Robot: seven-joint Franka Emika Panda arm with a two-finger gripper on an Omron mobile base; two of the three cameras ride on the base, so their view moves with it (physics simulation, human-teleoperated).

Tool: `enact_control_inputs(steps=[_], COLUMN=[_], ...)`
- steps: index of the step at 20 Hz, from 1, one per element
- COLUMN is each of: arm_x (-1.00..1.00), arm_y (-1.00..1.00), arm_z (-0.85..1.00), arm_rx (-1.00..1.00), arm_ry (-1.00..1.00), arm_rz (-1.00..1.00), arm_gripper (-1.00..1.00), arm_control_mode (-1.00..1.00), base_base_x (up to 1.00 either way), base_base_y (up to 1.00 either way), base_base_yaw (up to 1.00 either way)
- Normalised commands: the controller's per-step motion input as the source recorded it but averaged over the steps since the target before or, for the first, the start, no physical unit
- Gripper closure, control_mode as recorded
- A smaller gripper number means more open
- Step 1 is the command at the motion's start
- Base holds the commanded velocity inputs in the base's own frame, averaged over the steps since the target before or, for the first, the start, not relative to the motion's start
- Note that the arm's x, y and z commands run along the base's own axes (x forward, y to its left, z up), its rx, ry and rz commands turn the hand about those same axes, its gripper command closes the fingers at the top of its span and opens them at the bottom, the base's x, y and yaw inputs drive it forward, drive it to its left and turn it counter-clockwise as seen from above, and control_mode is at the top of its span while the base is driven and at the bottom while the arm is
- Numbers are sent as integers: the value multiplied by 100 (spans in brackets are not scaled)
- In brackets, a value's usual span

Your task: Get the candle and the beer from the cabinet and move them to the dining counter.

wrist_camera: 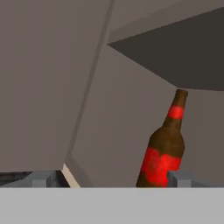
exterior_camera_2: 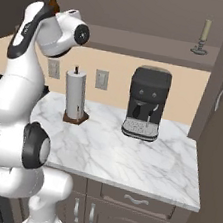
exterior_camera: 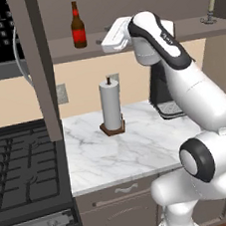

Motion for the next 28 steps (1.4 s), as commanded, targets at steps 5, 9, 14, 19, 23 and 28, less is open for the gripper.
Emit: enact_control_inputs(steps=[5,9,14,19,23,28], arm_x=[33,32,30,26,22,22], arm_y=[11,17,17,11,9,6], arm_z=[0,0,0,0,0,0], arm_rx=[0,0,0,0,-1,0], arm_ry=[0,0,0,0,0,0], arm_rz=[0,0,0,0,0,0], arm_gripper=[-100,-100,-100,-100,-100,-100], arm_control_mode=[-100,-100,-100,-100,-100,-100], base_base_x=[0,0,0,0,0,0], base_base_y=[0,0,0,0,0,0], base_base_yaw=[0,0,0,0,0,0])
